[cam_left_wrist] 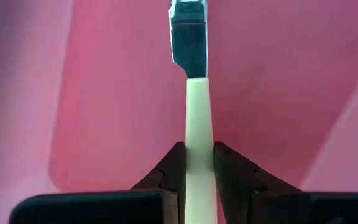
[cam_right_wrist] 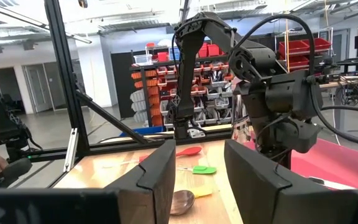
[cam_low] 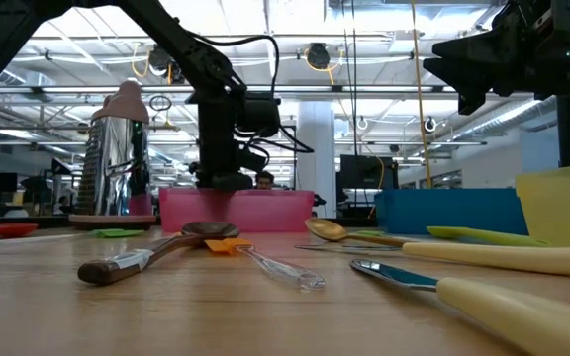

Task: Pick & Place Kitchen Items
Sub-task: Put the yellow knife into the pink bin

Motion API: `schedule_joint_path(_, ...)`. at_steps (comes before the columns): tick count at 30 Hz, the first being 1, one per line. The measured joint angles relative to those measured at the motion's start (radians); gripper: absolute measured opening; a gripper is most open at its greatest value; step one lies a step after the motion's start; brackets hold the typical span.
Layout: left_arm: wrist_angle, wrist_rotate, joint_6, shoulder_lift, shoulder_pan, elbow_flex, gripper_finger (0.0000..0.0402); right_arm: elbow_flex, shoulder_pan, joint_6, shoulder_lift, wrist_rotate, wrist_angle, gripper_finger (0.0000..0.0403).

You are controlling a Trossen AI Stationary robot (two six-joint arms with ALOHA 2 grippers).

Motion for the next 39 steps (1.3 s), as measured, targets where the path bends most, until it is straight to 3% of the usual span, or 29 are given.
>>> schedule_joint_path(4, 0.005, 0.053, 0.0, 0.0, -0.007, 0.0, 0.0062, 0.0, 0.0, 0.0, 0.0, 0.0, 0.0, 0.013)
schedule_joint_path(11, 0.008, 0.05, 0.039, 0.0, -0.053, 0.0, 0.0067, 0.0, 0.0, 0.0, 0.0, 0.0, 0.0, 0.013)
schedule_joint_path(21, 0.009, 0.047, 0.043, 0.0, -0.097, 0.0, 0.0152, 0.0, 0.0, 0.0, 0.0, 0.0, 0.0, 0.013)
schedule_joint_path(29, 0.007, 0.026, 0.043, -0.004, -0.142, 0.0, 0.0178, 0.0, 0.0, 0.0, 0.0, 0.0, 0.0, 0.013)
schedule_joint_path(39, -0.05, -0.08, 0.009, -0.186, -0.221, 0.0, 0.0179, 0.0, 0.0, 0.0, 0.0, 0.0, -0.002, 0.013)
